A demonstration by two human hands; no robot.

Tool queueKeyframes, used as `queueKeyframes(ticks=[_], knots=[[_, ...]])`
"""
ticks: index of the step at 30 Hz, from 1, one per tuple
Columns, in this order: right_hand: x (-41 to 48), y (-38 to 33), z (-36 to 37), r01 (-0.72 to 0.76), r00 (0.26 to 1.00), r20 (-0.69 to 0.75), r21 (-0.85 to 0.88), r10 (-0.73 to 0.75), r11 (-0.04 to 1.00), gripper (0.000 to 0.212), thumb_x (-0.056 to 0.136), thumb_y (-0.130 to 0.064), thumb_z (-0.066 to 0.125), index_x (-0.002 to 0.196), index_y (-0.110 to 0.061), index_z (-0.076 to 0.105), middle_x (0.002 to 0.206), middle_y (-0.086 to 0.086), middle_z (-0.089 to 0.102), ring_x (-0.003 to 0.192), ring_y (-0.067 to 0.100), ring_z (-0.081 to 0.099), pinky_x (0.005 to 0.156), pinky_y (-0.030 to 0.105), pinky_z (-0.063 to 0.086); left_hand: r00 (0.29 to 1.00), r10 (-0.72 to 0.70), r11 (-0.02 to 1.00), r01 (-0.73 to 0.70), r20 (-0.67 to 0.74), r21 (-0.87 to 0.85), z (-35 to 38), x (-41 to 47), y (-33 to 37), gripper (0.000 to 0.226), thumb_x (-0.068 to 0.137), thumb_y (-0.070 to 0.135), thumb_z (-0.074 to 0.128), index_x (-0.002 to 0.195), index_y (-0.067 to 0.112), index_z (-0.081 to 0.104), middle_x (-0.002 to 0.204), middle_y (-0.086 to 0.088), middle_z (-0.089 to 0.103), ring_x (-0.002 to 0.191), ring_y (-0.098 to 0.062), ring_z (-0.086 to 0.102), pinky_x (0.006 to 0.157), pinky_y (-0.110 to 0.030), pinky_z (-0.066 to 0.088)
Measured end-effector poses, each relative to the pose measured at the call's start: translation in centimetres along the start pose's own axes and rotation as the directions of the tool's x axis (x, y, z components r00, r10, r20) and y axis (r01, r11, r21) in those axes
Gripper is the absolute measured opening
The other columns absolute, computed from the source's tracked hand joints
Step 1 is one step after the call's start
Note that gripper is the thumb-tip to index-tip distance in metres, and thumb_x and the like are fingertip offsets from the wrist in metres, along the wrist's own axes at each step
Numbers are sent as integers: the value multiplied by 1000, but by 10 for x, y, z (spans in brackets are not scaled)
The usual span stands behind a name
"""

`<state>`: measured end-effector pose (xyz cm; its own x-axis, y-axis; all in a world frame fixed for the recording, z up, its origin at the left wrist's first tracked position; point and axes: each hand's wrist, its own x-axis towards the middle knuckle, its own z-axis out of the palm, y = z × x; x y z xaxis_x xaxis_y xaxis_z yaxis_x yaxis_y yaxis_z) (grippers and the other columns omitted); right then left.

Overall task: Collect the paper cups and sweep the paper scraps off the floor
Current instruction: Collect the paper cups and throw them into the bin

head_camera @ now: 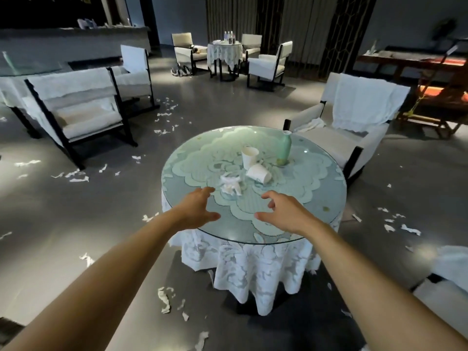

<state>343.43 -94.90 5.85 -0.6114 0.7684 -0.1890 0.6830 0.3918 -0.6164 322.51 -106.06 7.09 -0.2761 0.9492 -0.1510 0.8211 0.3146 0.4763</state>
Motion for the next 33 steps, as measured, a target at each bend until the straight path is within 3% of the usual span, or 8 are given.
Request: queueKeyframes(ticks=[5, 11, 17, 22, 26, 28, 30, 33], knots=[[91, 14, -7, 1, 1000, 12, 3, -1, 1000, 69, 84, -45, 67, 142, -23, 37, 141, 5, 45, 125, 17, 47, 89, 25, 40, 999, -24, 1000, 24, 36, 17, 6, 85, -23, 77, 86, 31, 67, 148, 14, 24, 148, -13, 35, 131, -27, 40, 108, -34, 32], [217, 31, -37, 59, 998, 6, -6, -59, 998, 69, 83, -43, 67, 142, -23, 38, 139, 3, 41, 118, 20, 47, 85, 29, 45, 992, -110, 994, 112, 67, -16, 6, 191, -32, 78, 87, 30, 67, 149, 15, 22, 152, -11, 28, 134, -26, 36, 108, -33, 31], [310, 52, -55, 80, 997, 18, -49, -79, 996, 68, 84, -43, 67, 142, -23, 37, 138, 5, 40, 123, 22, 43, 91, 32, 42, 979, -142, 986, 153, 146, -68, 30, 263, -39, 84, 80, 24, 75, 147, 13, 26, 148, -10, 30, 133, -24, 34, 106, -30, 30], [345, 70, -44, 79, 996, 33, -53, -77, 995, 71, 85, -45, 65, 145, -26, 32, 142, 1, 35, 131, 20, 33, 91, 32, 35, 956, -166, 985, 173, 243, -11, 67, 291, -64, 99, 75, 23, 80, 151, 30, 16, 158, -7, 1, 143, -34, 14, 113, -48, 27], [352, 82, -38, 82, 996, -24, -44, -83, 996, 74, 84, -45, 67, 146, -27, 30, 146, 0, 32, 133, 18, 29, 94, 29, 29, 958, -90, 994, 68, 273, 88, 83, 315, -79, 100, 77, 27, 77, 150, 39, 9, 158, -2, -18, 144, -34, 1, 110, -53, 28], [352, 86, -33, 84, 996, -29, -33, -85, 996, 76, 84, -46, 66, 147, -27, 28, 146, -1, 32, 134, 18, 29, 98, 32, 30, 956, -29, 993, -7, 293, 119, 87, 327, -83, 95, 78, 29, 75, 150, 38, 13, 159, 2, -11, 143, -29, 8, 108, -48, 34], [351, 88, -30, 77, 997, -8, -25, -78, 997, 78, 84, -47, 66, 148, -27, 26, 146, -1, 32, 134, 19, 28, 103, 36, 31, 959, 4, 988, -48, 283, 149, 89, 333, -85, 80, 81, 28, 72, 146, 37, 28, 157, 2, 12, 136, -26, 23, 105, -43, 38], [350, 87, -24, 64, 998, -4, -7, -64, 998, 77, 85, -46, 65, 148, -27, 26, 147, 0, 31, 135, 20, 27, 105, 36, 30, 972, 58, 996, -72, 229, 54, 89, 335, -85, 50, 88, 19, 64, 134, 33, 51, 129, -2, 47, 112, -18, 48, 92, -29, 45]])
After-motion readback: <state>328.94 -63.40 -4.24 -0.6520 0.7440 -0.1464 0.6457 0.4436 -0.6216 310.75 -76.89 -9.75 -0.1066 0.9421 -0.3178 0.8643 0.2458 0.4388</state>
